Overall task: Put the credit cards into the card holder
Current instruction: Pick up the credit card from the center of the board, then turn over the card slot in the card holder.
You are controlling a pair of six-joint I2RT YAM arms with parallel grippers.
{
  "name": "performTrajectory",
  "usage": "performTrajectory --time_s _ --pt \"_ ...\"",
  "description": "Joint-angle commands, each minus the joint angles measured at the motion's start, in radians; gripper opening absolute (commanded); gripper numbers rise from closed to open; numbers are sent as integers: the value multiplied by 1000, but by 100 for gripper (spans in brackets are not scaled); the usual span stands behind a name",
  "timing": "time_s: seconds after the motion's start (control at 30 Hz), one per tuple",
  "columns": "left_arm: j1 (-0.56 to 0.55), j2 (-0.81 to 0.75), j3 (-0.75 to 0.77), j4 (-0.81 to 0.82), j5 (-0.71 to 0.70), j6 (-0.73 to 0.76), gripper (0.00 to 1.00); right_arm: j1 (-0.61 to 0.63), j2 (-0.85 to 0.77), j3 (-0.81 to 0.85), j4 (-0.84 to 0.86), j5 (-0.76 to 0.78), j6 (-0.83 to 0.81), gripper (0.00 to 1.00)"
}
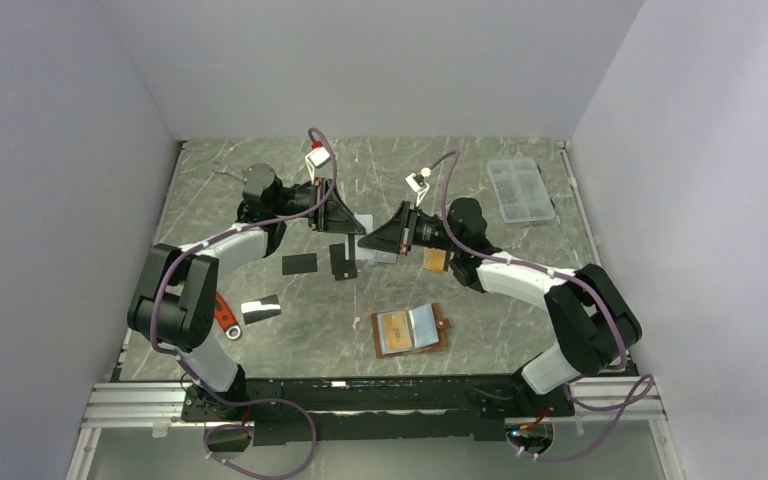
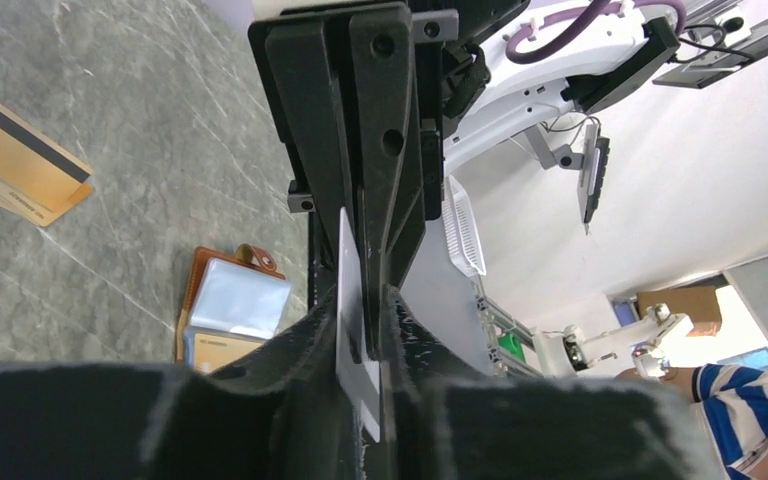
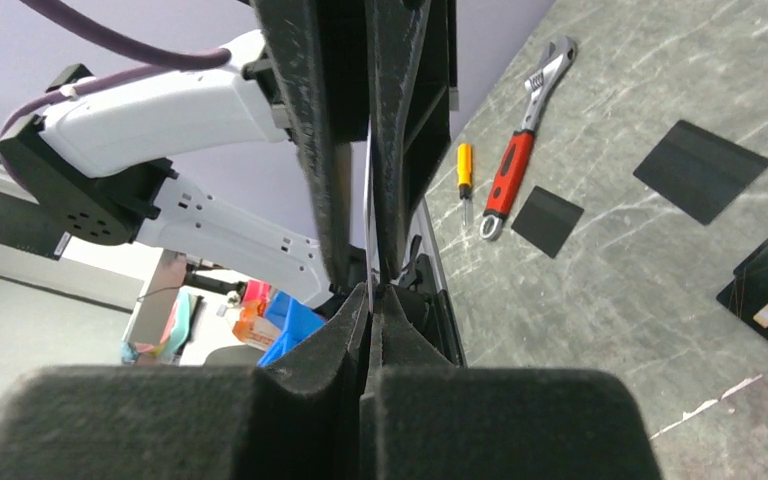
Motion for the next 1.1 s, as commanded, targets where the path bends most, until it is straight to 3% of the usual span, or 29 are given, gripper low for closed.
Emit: performTrajectory --time_s 0.0,0.07,0.2,0.27,0.37,0.4,0.57,0.8,1.07 --pt "-2 -50 20 63 2 -7 31 12 -63 -32 -73 18 -66 0" --pt "6 -53 24 72 -1 -17 43 13 -86 -42 -146 26 -101 0" --pt "37 -71 37 -60 5 84 55 12 -147 -29 -395 65 -220 0" --pt "55 -86 62 -277 -5 253 61 15 -189 4 -614 145 -325 0" --pt "49 -110 155 -967 -113 771 69 45 -235 61 -950 310 -460 0" --pt "39 -112 162 -1060 -145 866 69 62 -251 64 -1027 373 -473 0" --pt "-37 -71 149 -1286 -263 1054 67 152 -330 -4 -1255 610 -431 0" --pt "-181 -39 39 -1293 -316 1048 65 202 -391 -129 -1348 753 -334 0" --pt "-242 10 -3 -1310 -318 1041 67 211 -360 -228 -1350 851 -236 0"
